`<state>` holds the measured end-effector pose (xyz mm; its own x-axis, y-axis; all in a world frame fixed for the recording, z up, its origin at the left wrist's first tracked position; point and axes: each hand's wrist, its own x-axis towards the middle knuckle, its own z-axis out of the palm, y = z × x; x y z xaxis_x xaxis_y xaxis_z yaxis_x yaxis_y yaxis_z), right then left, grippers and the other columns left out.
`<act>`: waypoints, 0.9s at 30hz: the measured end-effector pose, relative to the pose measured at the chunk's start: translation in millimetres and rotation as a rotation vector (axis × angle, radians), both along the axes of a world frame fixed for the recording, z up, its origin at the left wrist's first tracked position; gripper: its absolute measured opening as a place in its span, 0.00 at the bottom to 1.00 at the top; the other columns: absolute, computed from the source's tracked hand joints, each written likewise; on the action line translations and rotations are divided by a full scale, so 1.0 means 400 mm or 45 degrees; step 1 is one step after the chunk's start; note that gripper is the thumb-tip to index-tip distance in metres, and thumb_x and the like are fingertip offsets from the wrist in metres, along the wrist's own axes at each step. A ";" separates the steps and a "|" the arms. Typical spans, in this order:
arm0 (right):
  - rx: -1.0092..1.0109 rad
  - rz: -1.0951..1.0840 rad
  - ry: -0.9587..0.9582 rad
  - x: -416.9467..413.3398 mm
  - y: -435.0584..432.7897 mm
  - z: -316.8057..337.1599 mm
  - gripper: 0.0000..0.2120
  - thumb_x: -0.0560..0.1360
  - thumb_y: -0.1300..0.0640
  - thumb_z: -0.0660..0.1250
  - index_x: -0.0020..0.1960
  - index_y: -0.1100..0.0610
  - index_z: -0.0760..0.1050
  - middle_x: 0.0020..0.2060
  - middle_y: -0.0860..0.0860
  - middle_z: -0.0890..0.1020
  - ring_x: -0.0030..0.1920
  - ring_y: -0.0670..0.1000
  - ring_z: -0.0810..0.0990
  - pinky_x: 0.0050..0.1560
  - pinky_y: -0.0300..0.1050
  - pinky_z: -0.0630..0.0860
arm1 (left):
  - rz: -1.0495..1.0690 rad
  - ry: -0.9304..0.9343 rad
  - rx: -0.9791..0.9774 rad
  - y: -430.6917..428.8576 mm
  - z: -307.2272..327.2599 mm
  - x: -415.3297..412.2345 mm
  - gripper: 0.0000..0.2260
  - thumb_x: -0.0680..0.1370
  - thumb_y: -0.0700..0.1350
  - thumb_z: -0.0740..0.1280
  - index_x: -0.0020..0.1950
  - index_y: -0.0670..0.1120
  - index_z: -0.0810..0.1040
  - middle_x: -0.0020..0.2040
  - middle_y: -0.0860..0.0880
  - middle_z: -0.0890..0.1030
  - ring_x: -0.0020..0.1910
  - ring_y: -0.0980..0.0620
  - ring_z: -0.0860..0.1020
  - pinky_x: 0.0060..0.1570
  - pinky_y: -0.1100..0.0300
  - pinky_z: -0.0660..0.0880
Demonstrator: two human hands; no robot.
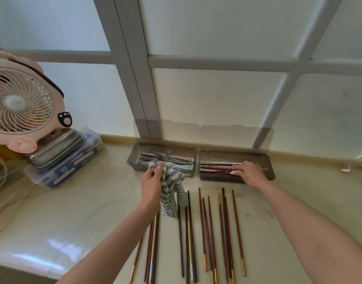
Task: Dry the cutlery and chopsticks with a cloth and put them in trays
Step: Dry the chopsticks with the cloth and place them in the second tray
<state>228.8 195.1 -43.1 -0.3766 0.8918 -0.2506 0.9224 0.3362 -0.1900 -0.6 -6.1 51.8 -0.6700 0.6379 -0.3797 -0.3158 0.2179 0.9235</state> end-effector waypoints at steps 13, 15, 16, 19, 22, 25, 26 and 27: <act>0.119 0.107 0.272 -0.043 -0.186 -0.026 0.08 0.79 0.49 0.62 0.46 0.52 0.76 0.40 0.48 0.81 0.40 0.47 0.79 0.40 0.39 0.74 | 0.166 0.008 0.062 0.011 0.020 -0.007 0.12 0.80 0.52 0.60 0.46 0.45 0.75 0.44 0.50 0.78 0.46 0.52 0.77 0.49 0.56 0.71; -0.018 0.069 0.135 -0.056 -0.234 -0.037 0.09 0.78 0.49 0.62 0.46 0.52 0.78 0.41 0.50 0.82 0.44 0.51 0.81 0.44 0.42 0.75 | 0.117 -0.016 0.065 0.016 0.021 0.011 0.12 0.80 0.51 0.60 0.43 0.46 0.74 0.43 0.50 0.78 0.44 0.54 0.76 0.48 0.55 0.71; 0.006 0.054 0.061 -0.060 -0.251 -0.047 0.09 0.78 0.49 0.62 0.46 0.52 0.79 0.42 0.51 0.82 0.47 0.52 0.81 0.45 0.43 0.75 | 0.095 -0.026 0.066 0.017 0.021 0.021 0.11 0.80 0.51 0.60 0.42 0.46 0.74 0.43 0.50 0.78 0.44 0.54 0.76 0.48 0.55 0.71; 0.051 -0.059 -0.111 -0.069 -0.305 -0.060 0.09 0.78 0.54 0.62 0.51 0.55 0.80 0.47 0.53 0.83 0.52 0.55 0.80 0.47 0.42 0.74 | 0.076 -0.071 0.079 0.019 0.016 0.037 0.11 0.80 0.51 0.61 0.42 0.46 0.74 0.43 0.49 0.79 0.45 0.53 0.77 0.49 0.55 0.73; 0.014 -0.174 -0.171 -0.083 -0.350 -0.064 0.09 0.78 0.56 0.61 0.52 0.56 0.79 0.47 0.52 0.83 0.50 0.53 0.81 0.42 0.41 0.72 | 0.072 -0.073 0.096 0.015 0.015 0.045 0.12 0.80 0.50 0.61 0.41 0.45 0.74 0.42 0.49 0.79 0.43 0.54 0.77 0.43 0.59 0.74; -0.039 -0.285 -0.150 -0.104 -0.383 -0.072 0.08 0.78 0.56 0.62 0.49 0.55 0.79 0.45 0.51 0.83 0.47 0.51 0.81 0.38 0.39 0.69 | 0.061 -0.084 0.102 0.006 0.014 0.047 0.12 0.79 0.50 0.62 0.41 0.45 0.74 0.42 0.49 0.80 0.44 0.52 0.78 0.43 0.59 0.75; -0.054 -0.316 -0.137 -0.109 -0.391 -0.071 0.08 0.78 0.55 0.62 0.49 0.55 0.79 0.44 0.51 0.83 0.46 0.51 0.81 0.38 0.39 0.69 | 0.060 -0.090 0.102 0.002 0.014 0.046 0.12 0.79 0.51 0.62 0.41 0.45 0.75 0.43 0.48 0.80 0.45 0.51 0.78 0.46 0.57 0.75; -0.065 -0.344 -0.120 -0.112 -0.397 -0.072 0.08 0.78 0.55 0.62 0.48 0.55 0.79 0.44 0.51 0.83 0.45 0.50 0.81 0.37 0.39 0.69 | 0.058 -0.089 0.097 -0.002 0.014 0.043 0.12 0.79 0.51 0.62 0.42 0.45 0.75 0.43 0.49 0.80 0.46 0.51 0.78 0.48 0.55 0.74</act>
<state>184.0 36.3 -71.9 -0.1002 0.9421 -0.3201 0.9916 0.0683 -0.1096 16.6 -7.0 57.5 -0.6725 0.6363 -0.3780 -0.3883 0.1315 0.9121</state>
